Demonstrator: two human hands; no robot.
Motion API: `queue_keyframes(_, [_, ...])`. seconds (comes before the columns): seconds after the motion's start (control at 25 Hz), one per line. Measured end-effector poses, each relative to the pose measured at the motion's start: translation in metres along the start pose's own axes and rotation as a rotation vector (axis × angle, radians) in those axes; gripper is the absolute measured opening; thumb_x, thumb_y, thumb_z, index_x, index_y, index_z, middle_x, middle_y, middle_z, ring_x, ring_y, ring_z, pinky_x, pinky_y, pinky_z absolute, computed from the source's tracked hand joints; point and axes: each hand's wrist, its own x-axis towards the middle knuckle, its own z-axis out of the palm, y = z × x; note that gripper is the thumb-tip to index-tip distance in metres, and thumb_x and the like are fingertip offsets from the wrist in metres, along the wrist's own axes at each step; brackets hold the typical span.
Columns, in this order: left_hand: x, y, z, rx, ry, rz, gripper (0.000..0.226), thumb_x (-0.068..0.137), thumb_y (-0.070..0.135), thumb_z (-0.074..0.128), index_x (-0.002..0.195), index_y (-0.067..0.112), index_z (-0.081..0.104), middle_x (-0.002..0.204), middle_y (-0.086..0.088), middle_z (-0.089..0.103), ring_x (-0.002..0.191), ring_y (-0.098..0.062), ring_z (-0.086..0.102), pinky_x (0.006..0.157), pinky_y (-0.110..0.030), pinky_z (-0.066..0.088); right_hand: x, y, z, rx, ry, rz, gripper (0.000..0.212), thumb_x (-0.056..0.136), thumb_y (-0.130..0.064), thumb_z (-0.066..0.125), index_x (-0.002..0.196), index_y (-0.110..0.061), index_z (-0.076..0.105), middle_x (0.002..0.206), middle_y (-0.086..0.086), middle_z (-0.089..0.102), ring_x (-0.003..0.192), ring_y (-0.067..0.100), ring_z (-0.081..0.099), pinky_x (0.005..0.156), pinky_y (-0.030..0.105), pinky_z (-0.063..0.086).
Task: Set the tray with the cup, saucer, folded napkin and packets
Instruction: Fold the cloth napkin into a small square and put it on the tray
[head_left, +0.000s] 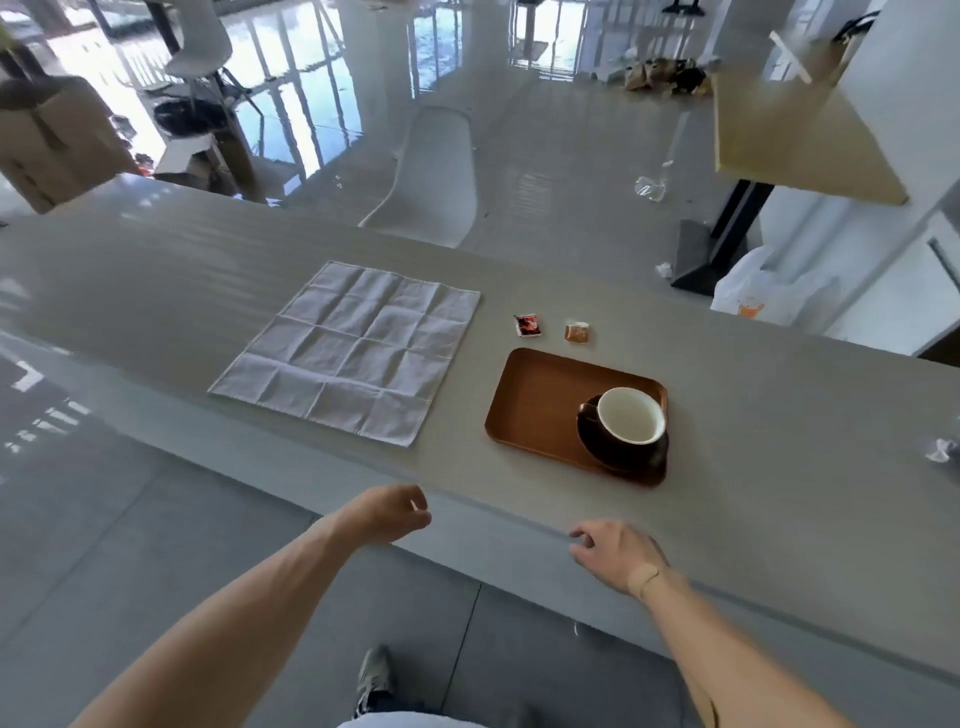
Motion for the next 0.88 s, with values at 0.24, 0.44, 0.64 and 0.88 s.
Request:
queue_keyframes(0.24, [-0.05, -0.118, -0.068, 0.173, 0.106, -0.09, 0.036, 0.088, 0.049, 0.05, 0.117, 0.032, 0.061, 0.121, 0.005, 0.062, 0.11, -0.017, 0.058, 0.095, -0.036, 0.047, 0.045, -0.154, 0.0, -0.087, -0.036, -0.194, 0.043, 0.085, -0.043, 0.046, 0.125, -0.033, 0.06, 0.119, -0.007, 0.067, 0.105, 0.017, 0.062, 0.091, 0.032, 0.049])
queue_keyframes(0.44, [-0.063, -0.208, -0.119, 0.218, 0.143, -0.125, 0.04, 0.087, 0.049, 0.05, 0.122, 0.032, 0.06, 0.125, 0.003, 0.062, 0.115, -0.019, 0.056, 0.093, -0.033, 0.045, 0.074, -0.272, 0.016, -0.124, -0.025, -0.308, 0.043, 0.086, -0.043, 0.046, 0.126, -0.032, 0.058, 0.118, -0.007, 0.066, 0.103, 0.016, 0.062, 0.086, 0.03, 0.048])
queue_keyframes(0.64, [-0.052, -0.266, -0.156, 0.206, 0.137, -0.115, 0.039, 0.088, 0.05, 0.051, 0.121, 0.033, 0.06, 0.122, 0.004, 0.06, 0.114, -0.018, 0.056, 0.093, -0.034, 0.045, 0.1, -0.332, 0.022, -0.166, 0.023, -0.323, 0.044, 0.088, -0.046, 0.046, 0.128, -0.032, 0.057, 0.124, -0.007, 0.065, 0.11, 0.016, 0.061, 0.09, 0.031, 0.047])
queue_keyframes(0.88, [-0.008, -0.287, -0.19, 0.118, 0.11, -0.064, 0.037, 0.088, 0.048, 0.055, 0.12, 0.03, 0.061, 0.119, 0.005, 0.06, 0.109, -0.016, 0.056, 0.094, -0.033, 0.047, 0.128, -0.345, 0.016, -0.129, 0.075, -0.218, 0.044, 0.087, -0.046, 0.048, 0.128, -0.033, 0.057, 0.127, -0.006, 0.064, 0.112, 0.017, 0.06, 0.09, 0.032, 0.047])
